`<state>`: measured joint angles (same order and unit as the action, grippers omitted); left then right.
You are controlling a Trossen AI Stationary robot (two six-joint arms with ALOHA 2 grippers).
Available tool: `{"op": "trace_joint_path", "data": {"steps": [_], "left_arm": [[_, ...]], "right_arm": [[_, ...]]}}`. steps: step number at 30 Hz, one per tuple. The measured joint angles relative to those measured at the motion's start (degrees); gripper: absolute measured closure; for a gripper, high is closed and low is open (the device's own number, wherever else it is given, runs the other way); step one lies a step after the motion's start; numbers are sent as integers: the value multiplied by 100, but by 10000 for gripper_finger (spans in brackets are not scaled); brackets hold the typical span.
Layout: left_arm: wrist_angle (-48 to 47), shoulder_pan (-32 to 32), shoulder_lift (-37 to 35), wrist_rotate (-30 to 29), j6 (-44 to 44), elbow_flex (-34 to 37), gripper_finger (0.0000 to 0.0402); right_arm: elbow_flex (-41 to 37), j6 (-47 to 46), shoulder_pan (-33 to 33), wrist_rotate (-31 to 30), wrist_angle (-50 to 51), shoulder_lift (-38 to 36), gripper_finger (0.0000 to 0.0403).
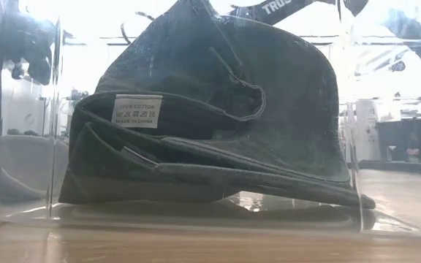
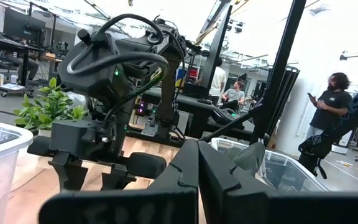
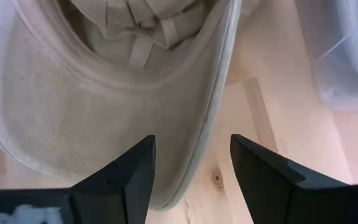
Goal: Pick & Place hat
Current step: Put the top brown cap into the top transparent bin
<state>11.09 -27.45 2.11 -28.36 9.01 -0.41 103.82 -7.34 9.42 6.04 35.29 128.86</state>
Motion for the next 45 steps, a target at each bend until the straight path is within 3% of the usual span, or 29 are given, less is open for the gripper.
{"op": "trace_joint_path", "data": {"steps": [6,10,14,20,45], "left_arm": [[0,1,0,0,1,0,401],[0,0,0,0,-1,0,401],[-8,1,0,0,-1,-1,401],[-9,1,0,0,-1,0,401],[-13,0,0,0,60,0,401]], "right_arm": [[-121,-23,-3,3,-134,65,203],[-123,-19,-5,5,-187,139,229],[-121,-16,-3,6,-251,138,276],[-99,87,-5,62,-308,111,380],[1647,952,-18,17,1082,118,393]]}}
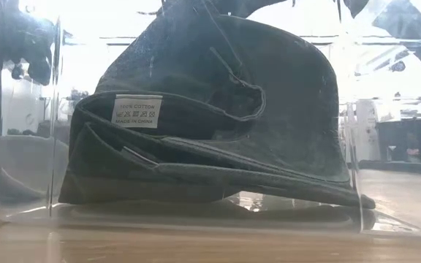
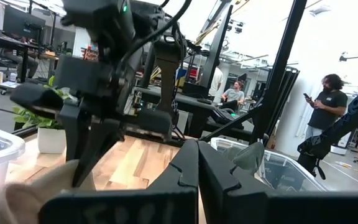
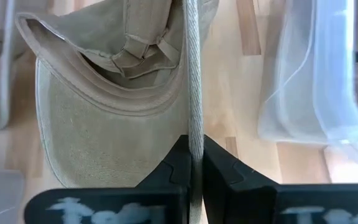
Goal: Pick & Place hat
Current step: Put the top brown cap into the top transparent bin
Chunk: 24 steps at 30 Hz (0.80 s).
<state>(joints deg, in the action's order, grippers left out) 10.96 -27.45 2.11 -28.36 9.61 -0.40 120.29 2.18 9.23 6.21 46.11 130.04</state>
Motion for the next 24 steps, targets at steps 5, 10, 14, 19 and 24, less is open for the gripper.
{"op": "trace_joint_path", "data": {"steps": [5,10,14,19,24], "left_arm": [[0,-1,0,0,4,-2,401],[0,0,0,0,9,0,401],[0,1,0,0,9,0,401],[4,1,0,0,7,0,401],[98,1,0,0,65,-2,401]], "right_arm": [[319,59,-3,154,302,0,394],[583,174,-28,194,403,0,394],[861,285,-26,191,469,0,394],[1315,430,-24,174,570,-2,394],[1453,489,21,-201,420,-124,393]]}}
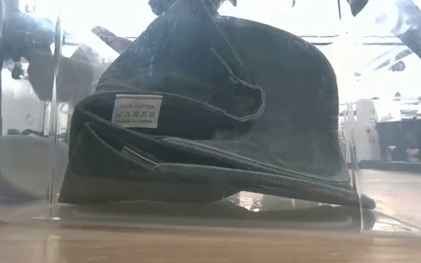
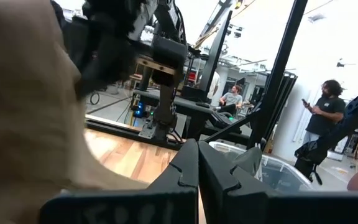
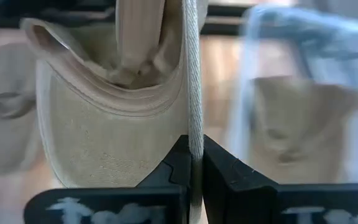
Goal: Pick & Place hat
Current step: Put the top brown cap into the top transparent bin
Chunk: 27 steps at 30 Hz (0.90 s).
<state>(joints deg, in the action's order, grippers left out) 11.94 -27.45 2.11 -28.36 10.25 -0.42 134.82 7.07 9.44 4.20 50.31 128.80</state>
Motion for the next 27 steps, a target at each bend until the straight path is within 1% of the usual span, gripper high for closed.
{"op": "trace_joint_path", "data": {"steps": [2,7,13,17,22,27], "left_arm": [[6,-1,0,23,26,-2,401],[8,0,1,29,12,-20,401],[42,0,0,28,12,-18,401],[49,0,0,28,20,-18,401],[49,-1,0,28,25,-18,401],[48,0,0,28,27,-18,401]], "right_arm": [[17,46,58,-278,-98,-64,392],[17,117,182,-441,-350,-229,392],[17,295,319,-1256,-899,-318,391],[17,387,445,-1765,-1068,-318,391],[17,227,710,-1763,-1087,-318,391],[7,325,925,-1750,-1247,-235,390]]}}
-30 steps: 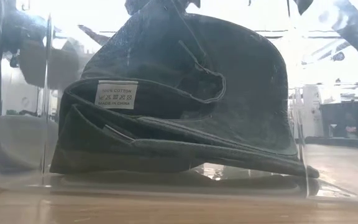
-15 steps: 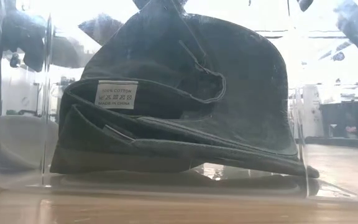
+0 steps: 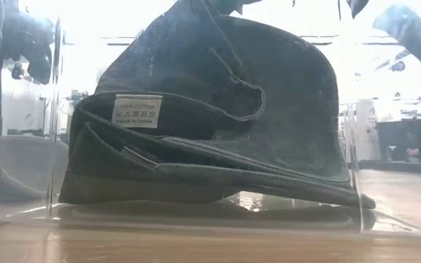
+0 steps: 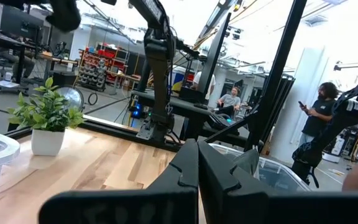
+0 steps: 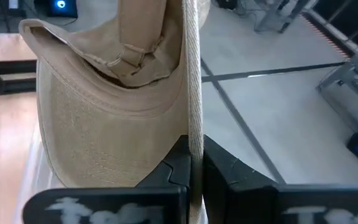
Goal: Pick & Place hat
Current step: Put the top brown cap into the top transparent bin, then put the brown cap into the top transparent bin
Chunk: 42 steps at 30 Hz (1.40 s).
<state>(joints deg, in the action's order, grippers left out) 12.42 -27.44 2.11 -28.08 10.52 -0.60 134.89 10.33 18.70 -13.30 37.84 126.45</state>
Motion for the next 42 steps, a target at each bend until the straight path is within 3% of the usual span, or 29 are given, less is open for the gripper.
{"op": "trace_joint_path", "data": {"steps": [5,27,42], "left_arm": [[-2,0,0,-2,0,-2,401],[-6,-1,-2,-6,14,-2,401],[-2,-1,-2,-6,22,-4,401]], "right_arm": [[-11,-114,105,450,-22,178,390],[-13,-393,195,485,259,617,384],[-13,110,108,474,43,535,221]]}}
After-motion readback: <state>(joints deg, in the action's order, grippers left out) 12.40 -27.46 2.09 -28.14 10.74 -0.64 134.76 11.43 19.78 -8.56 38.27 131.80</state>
